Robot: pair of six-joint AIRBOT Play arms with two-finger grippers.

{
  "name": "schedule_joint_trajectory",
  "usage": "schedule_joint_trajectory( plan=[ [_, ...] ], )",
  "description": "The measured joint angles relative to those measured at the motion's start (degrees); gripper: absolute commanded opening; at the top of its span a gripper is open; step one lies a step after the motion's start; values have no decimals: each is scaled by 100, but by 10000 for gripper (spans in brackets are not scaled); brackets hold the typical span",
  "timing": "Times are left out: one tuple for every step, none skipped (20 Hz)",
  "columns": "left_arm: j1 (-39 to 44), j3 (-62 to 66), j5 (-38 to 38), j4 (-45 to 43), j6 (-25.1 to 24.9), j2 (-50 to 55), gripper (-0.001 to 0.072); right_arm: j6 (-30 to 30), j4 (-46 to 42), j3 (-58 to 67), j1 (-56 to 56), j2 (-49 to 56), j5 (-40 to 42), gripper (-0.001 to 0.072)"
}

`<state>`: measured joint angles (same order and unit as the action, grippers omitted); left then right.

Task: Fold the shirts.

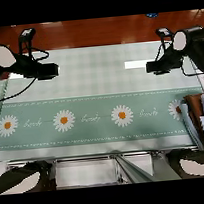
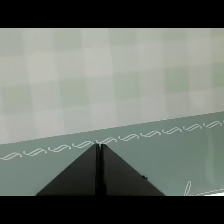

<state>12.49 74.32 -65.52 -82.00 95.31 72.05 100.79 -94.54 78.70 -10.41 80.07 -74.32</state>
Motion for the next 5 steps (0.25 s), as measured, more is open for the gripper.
schedule_joint_trajectory(
  plan=[
    [-2, 0, 0, -4, 2, 0, 20, 0, -2, 0, -4, 0, -2, 19],
    [0, 0, -2, -4, 2, 4, 20, 2, 0, 0, -4, 0, -7, 19],
    [0, 0, -2, -4, 2, 9, 20, 2, -9, 0, -4, 0, -11, 19],
    [0, 0, -2, -4, 2, 9, 19, 2, -11, 0, -4, 2, -13, 19],
    [0, 0, -2, -7, 2, 9, 20, 2, -11, 0, -4, 2, -15, 19]
  ],
)
